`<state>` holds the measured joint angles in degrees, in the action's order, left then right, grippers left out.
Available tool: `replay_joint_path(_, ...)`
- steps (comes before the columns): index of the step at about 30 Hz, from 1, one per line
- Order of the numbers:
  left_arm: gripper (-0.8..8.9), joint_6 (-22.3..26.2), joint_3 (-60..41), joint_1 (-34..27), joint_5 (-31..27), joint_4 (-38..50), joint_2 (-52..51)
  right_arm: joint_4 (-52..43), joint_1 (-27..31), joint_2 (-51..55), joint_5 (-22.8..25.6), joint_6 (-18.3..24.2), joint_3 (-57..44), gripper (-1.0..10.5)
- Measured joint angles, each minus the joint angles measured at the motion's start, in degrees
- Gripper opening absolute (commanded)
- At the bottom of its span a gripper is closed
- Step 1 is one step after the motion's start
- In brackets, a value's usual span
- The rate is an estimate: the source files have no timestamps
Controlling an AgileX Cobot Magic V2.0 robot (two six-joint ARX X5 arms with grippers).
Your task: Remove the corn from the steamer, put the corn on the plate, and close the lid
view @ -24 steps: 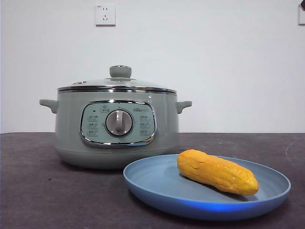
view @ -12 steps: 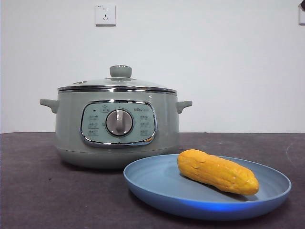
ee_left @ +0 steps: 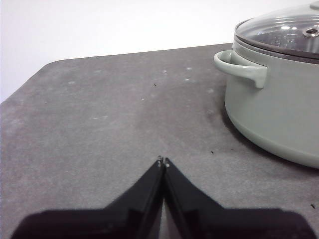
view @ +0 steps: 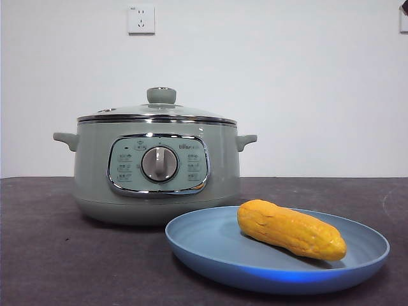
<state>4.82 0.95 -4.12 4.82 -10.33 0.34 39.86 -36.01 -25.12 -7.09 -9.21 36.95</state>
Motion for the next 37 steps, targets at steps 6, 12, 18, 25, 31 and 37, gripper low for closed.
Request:
replay_joint_path(6,-0.04,0.0,0.0,0.0,0.0,0.0,0.0,-2.05,1.14,0.0,3.54,2.32,0.0,0.0)
replay_joint_path(12,-0.04,0.0,0.0,0.0,0.0,0.0,0.0,-10.97,11.04,0.0,4.07,7.65,0.0,0.0)
replay_joint_path(18,-0.04,0.0,0.0,0.0,0.0,0.0,0.0,-12.46,23.93,0.79,3.82,10.47,0.0,0.0)
replay_joint_path(25,-0.04,0.0,0.0,0.0,0.0,0.0,0.0,-22.93,35.74,8.07,-0.35,12.94,-7.56,0.0)
replay_joint_path(31,-0.04,0.0,0.0,0.0,0.0,0.0,0.0,-35.36,39.28,16.83,-0.33,13.18,-22.27,0.0)
replay_joint_path(37,-0.04,0.0,0.0,0.0,0.0,0.0,0.0,-37.73,39.74,22.93,-0.33,13.16,-32.72,0.0)
